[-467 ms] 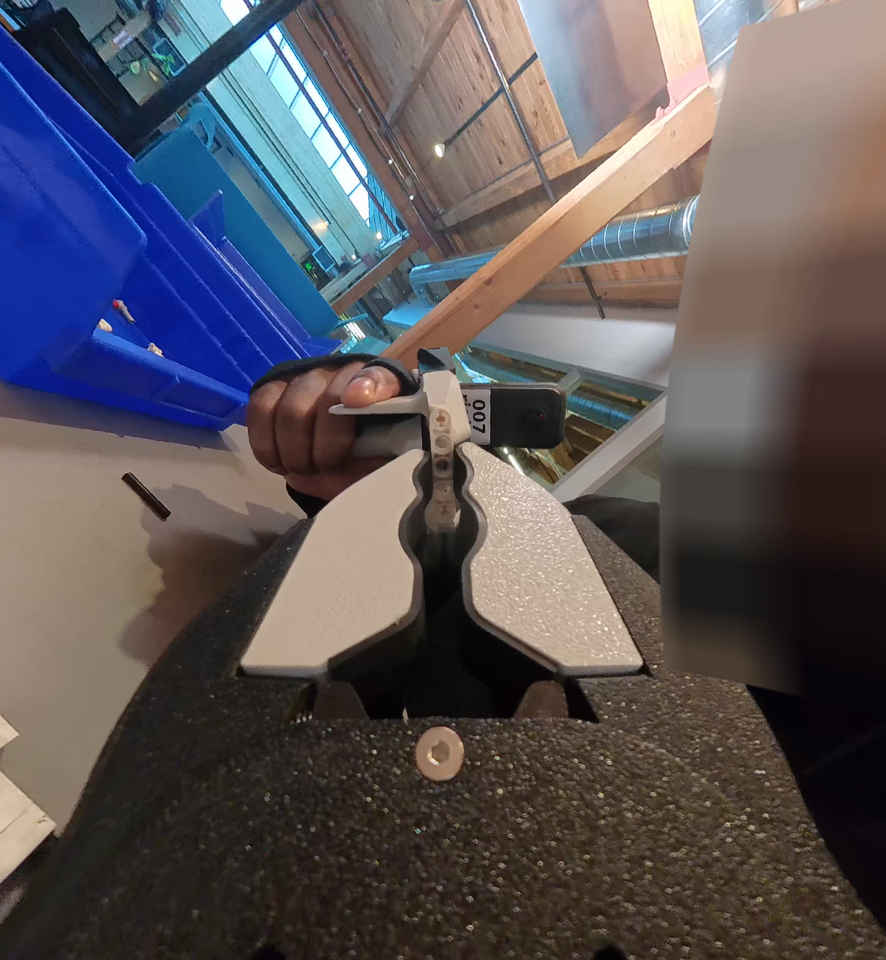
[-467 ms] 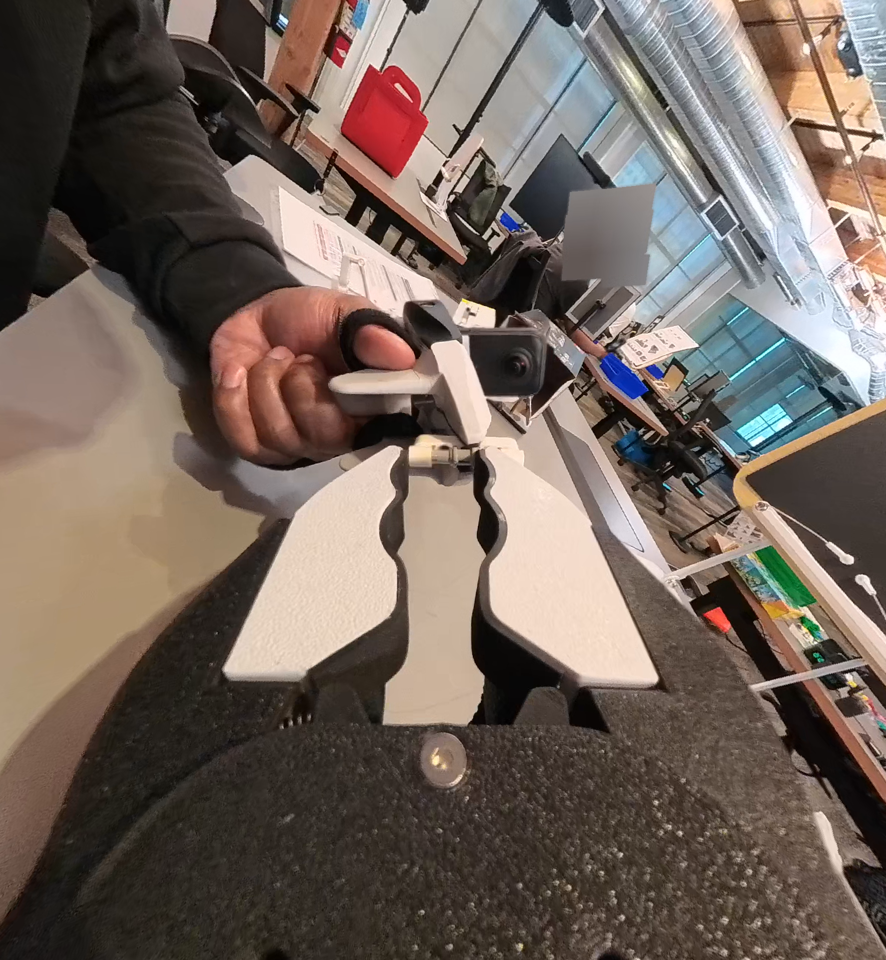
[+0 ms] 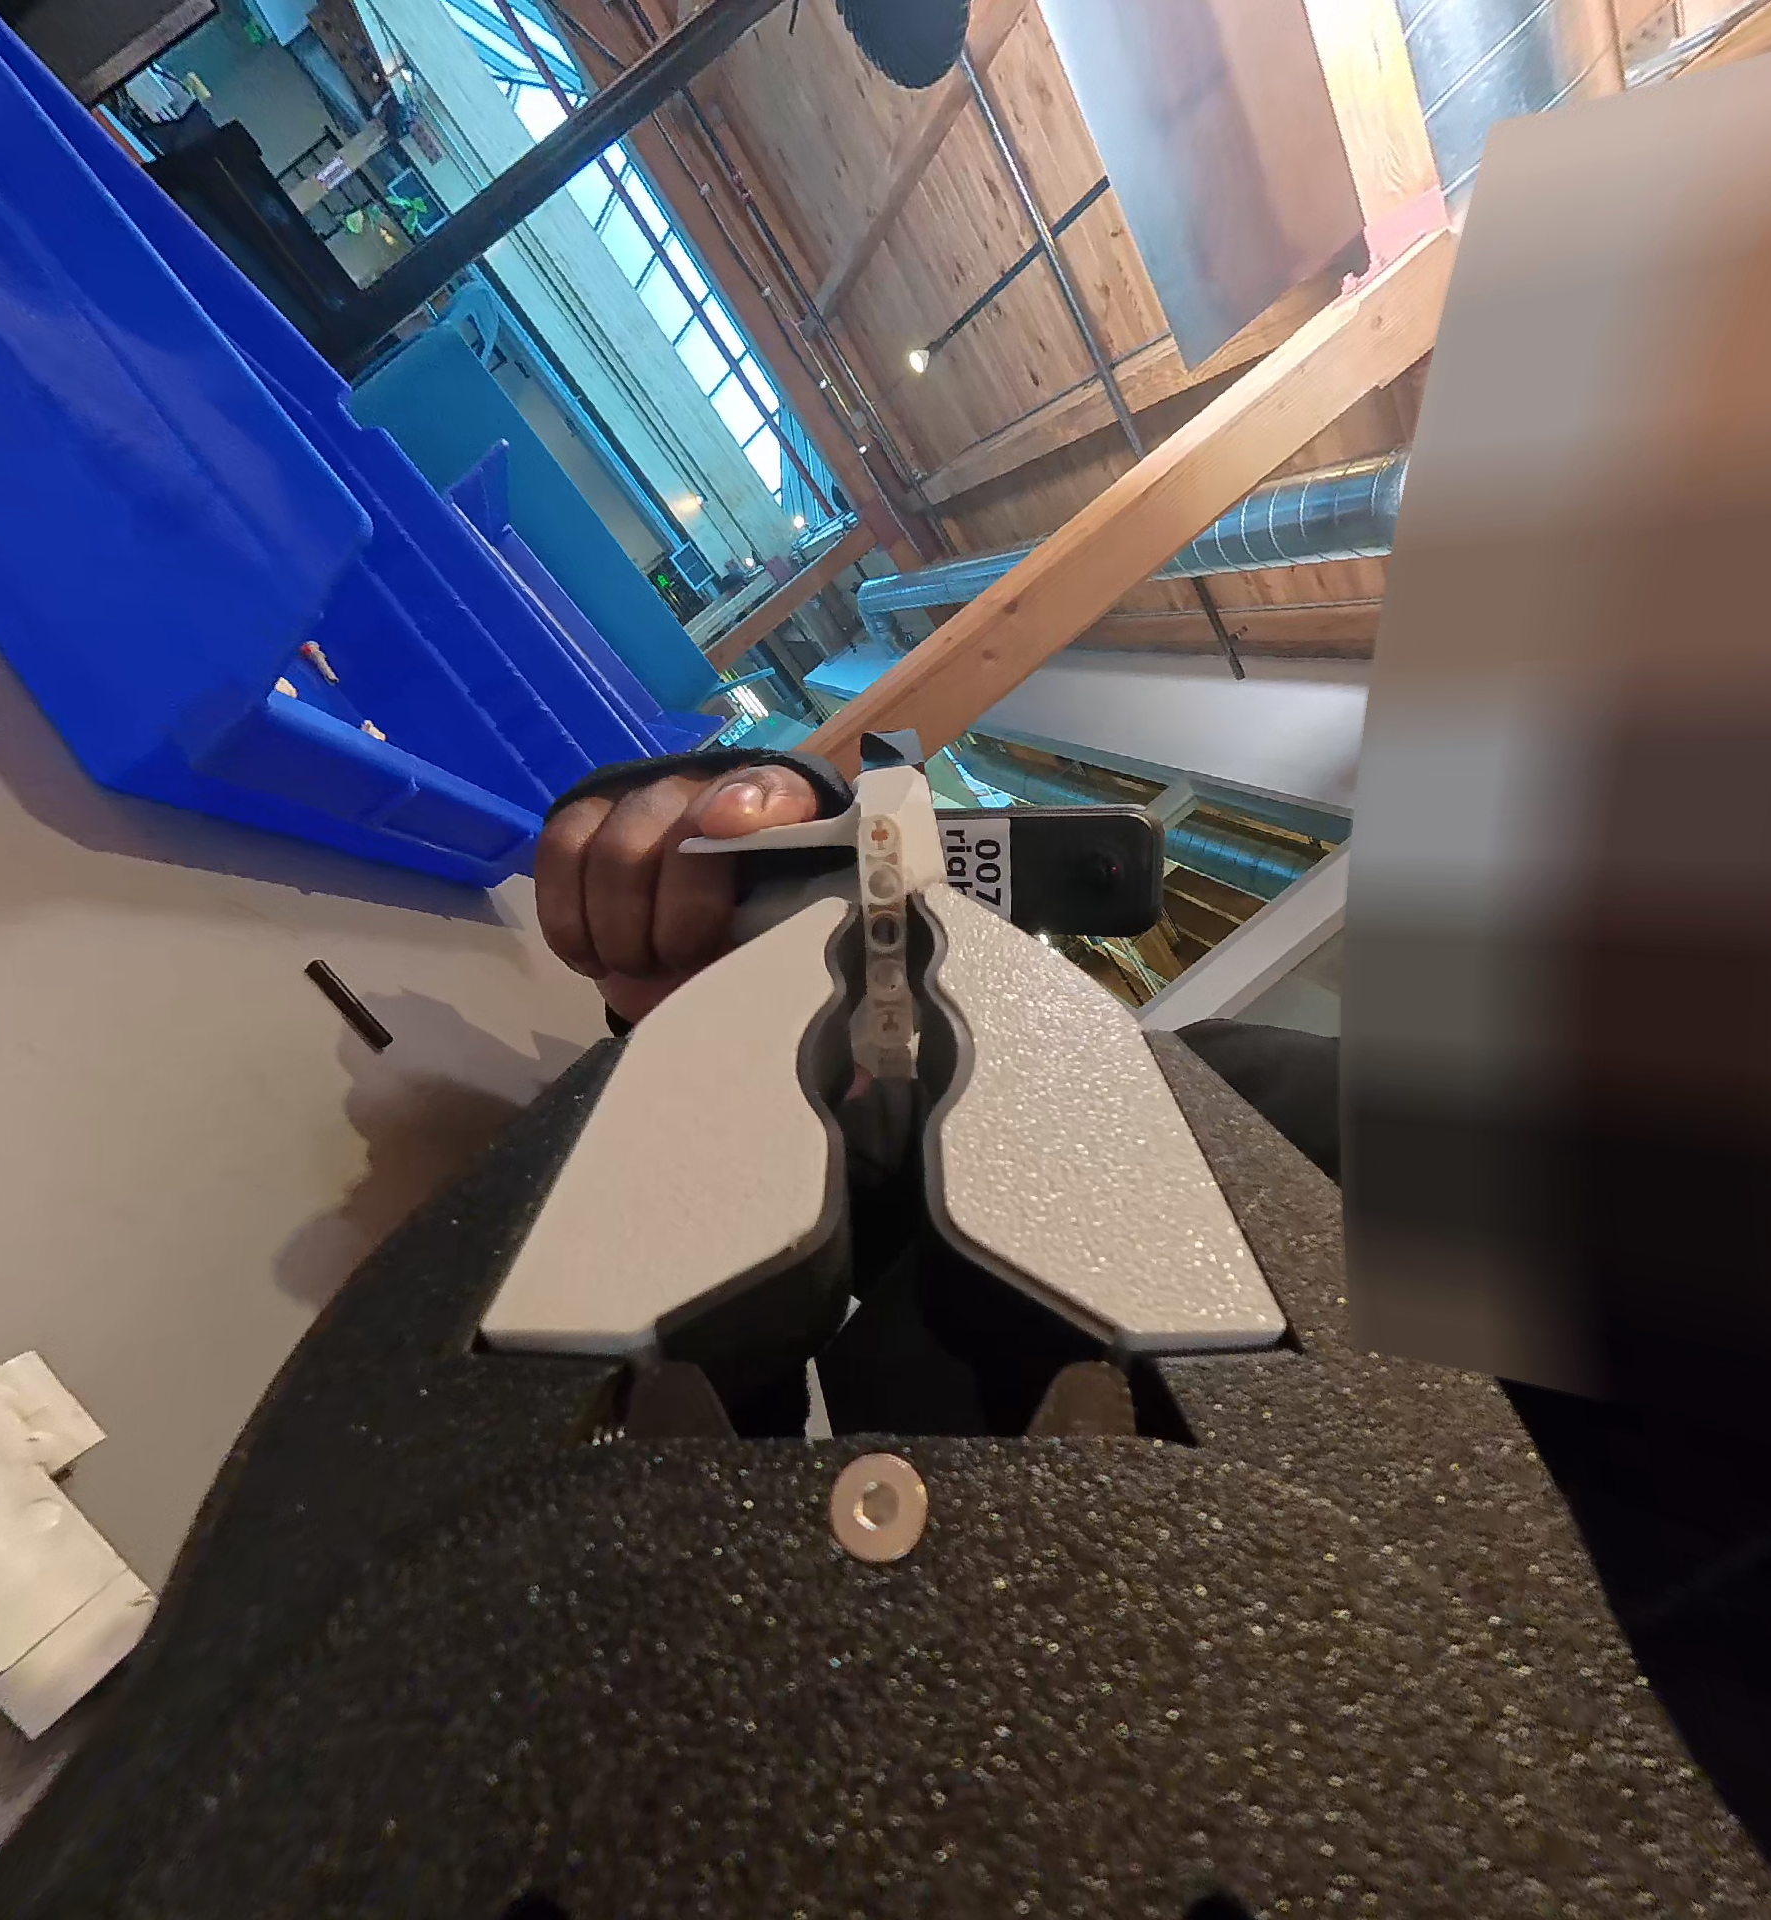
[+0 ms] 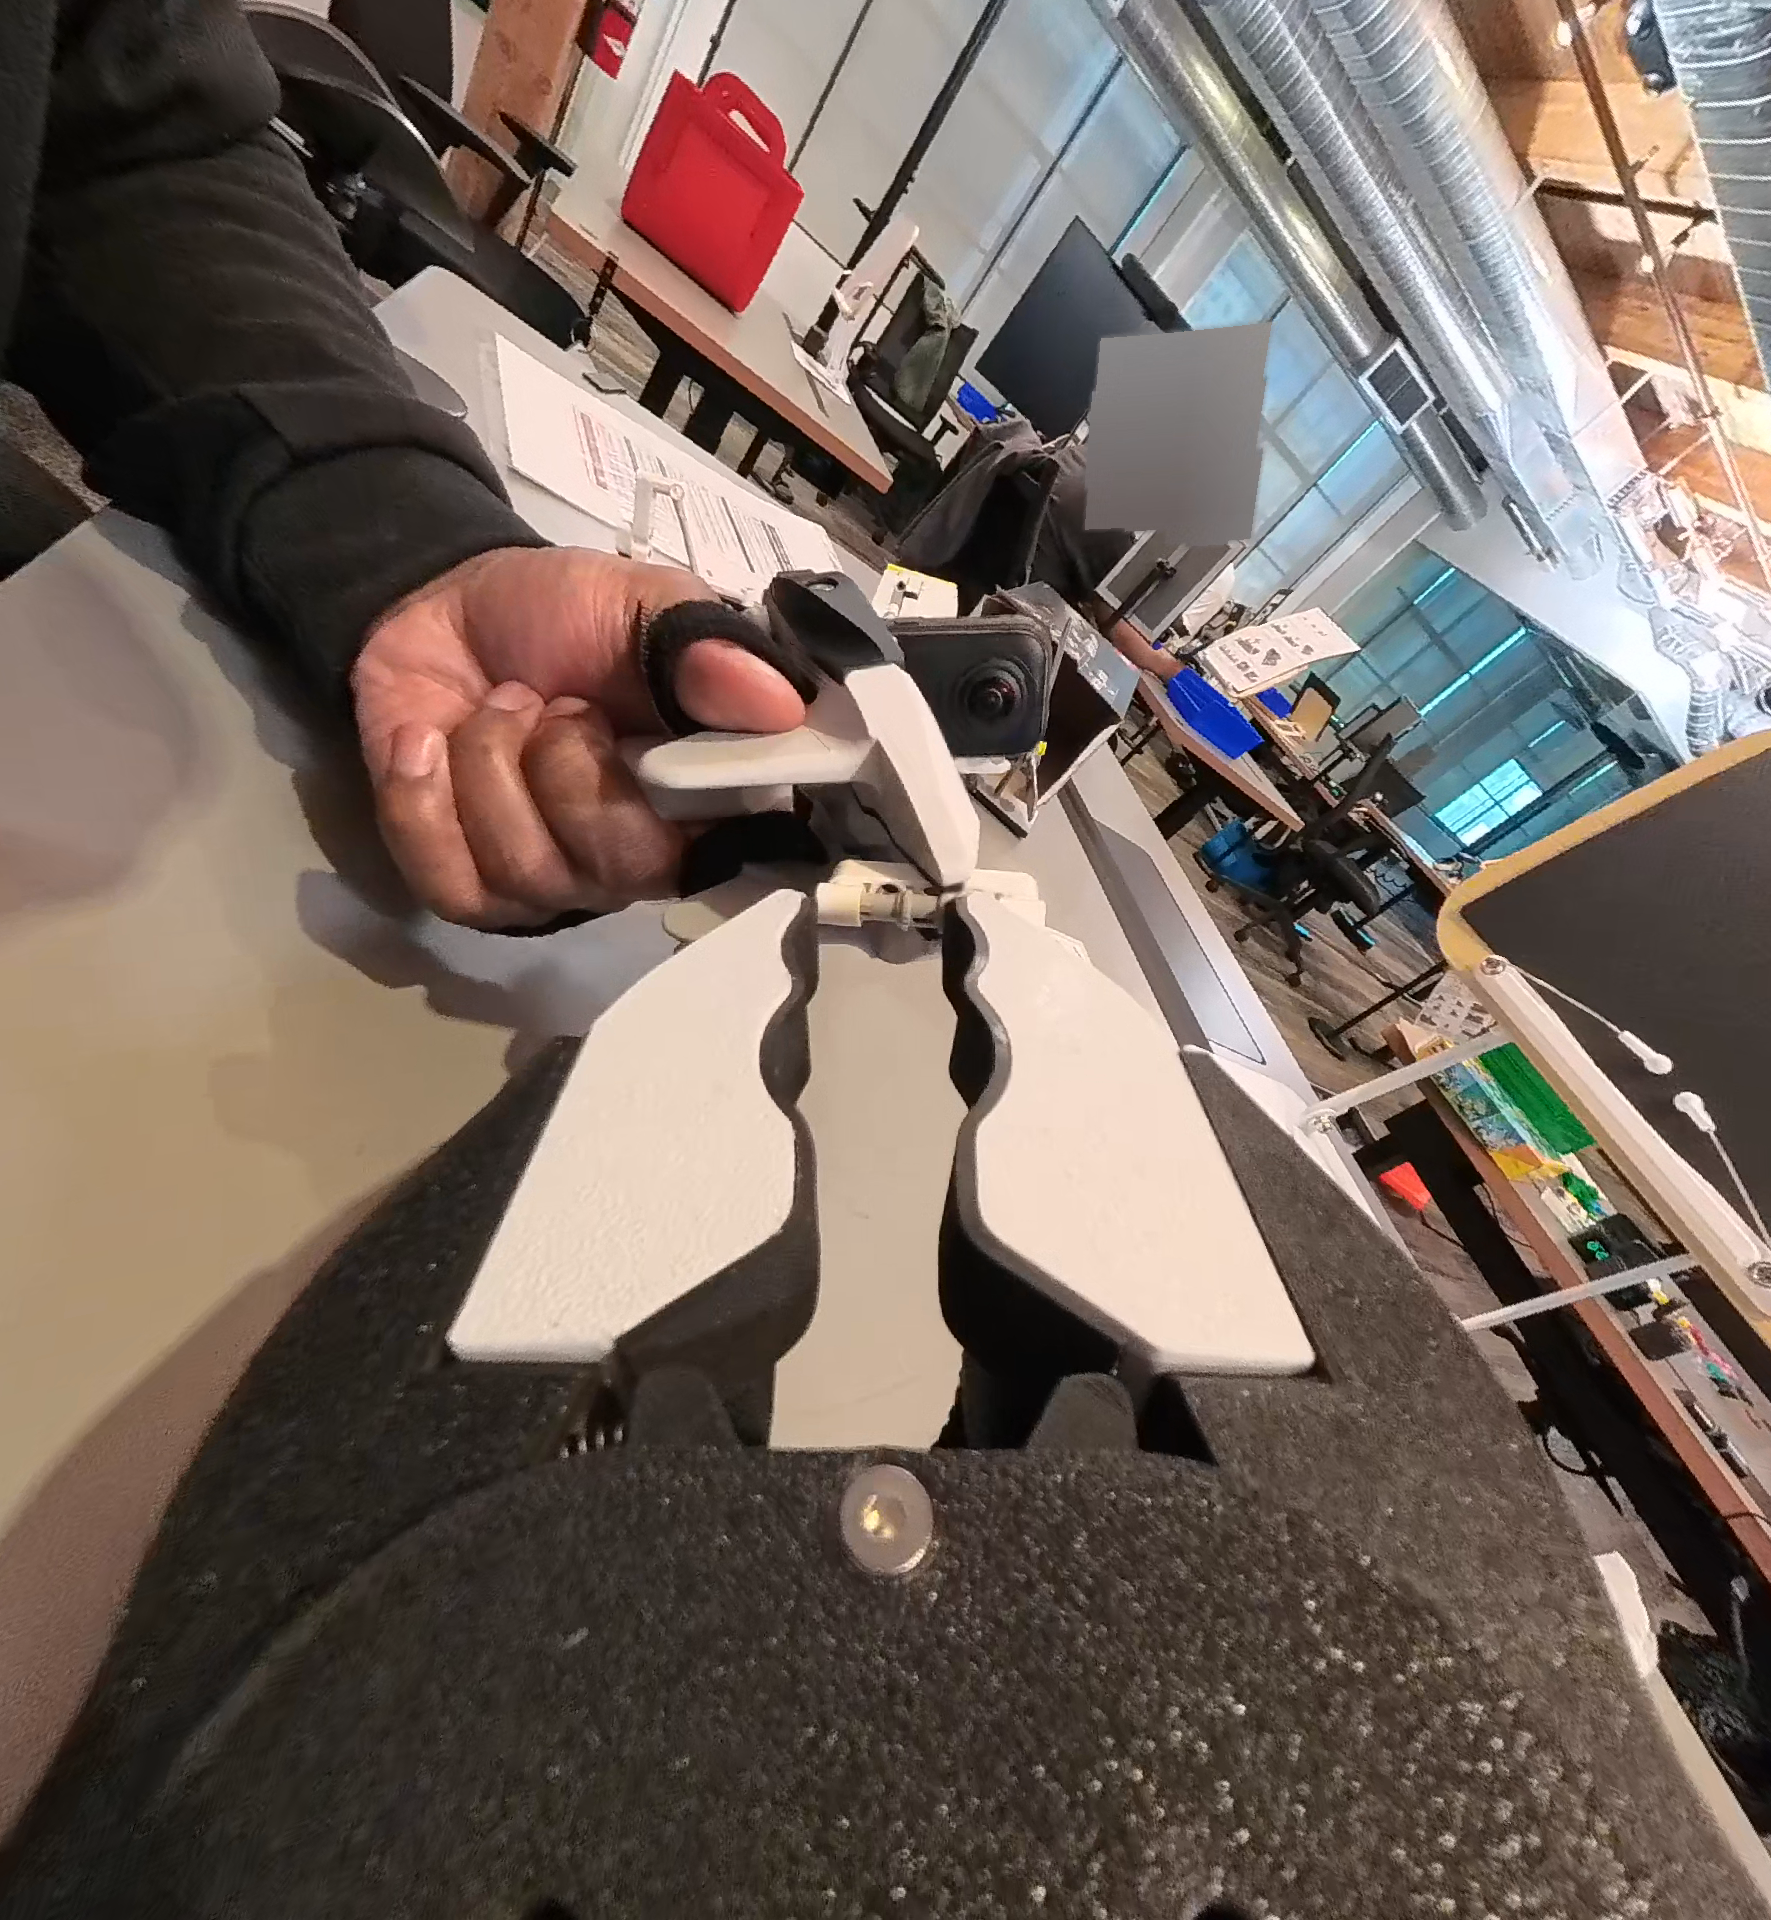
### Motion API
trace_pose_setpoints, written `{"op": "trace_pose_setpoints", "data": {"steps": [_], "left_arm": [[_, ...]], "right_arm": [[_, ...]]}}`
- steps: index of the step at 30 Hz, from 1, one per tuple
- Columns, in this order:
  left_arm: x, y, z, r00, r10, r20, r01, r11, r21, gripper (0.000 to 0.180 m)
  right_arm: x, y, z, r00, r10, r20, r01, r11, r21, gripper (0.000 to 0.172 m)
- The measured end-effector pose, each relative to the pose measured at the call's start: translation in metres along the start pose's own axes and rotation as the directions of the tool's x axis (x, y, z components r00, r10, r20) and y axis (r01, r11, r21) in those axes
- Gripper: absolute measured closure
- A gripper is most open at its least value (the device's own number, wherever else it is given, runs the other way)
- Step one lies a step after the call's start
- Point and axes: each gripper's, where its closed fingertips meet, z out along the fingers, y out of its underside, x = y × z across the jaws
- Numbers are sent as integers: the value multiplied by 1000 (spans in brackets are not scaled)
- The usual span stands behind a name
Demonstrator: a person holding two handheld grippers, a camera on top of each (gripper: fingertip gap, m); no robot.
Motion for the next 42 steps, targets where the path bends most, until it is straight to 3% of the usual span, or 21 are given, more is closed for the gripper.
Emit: {"op": "trace_pose_setpoints", "data": {"steps": [1,19,31,42], "left_arm": [[0,0,0,1000,-1,-1,1,1000,2,173],[-4,-2,-1,1000,-19,16,18,999,34,173],[-16,-11,-8,993,63,98,-70,995,71,173],[-13,-5,-4,994,46,95,-48,999,26,173]], "right_arm": [[0,0,0,1000,-1,-3,1,1000,-3,148],[-3,4,4,998,-63,-12,62,996,-60,157],[1,13,4,999,-25,-32,24,999,-45,154],[25,25,-3,925,-299,-235,266,950,-163,139]]}}
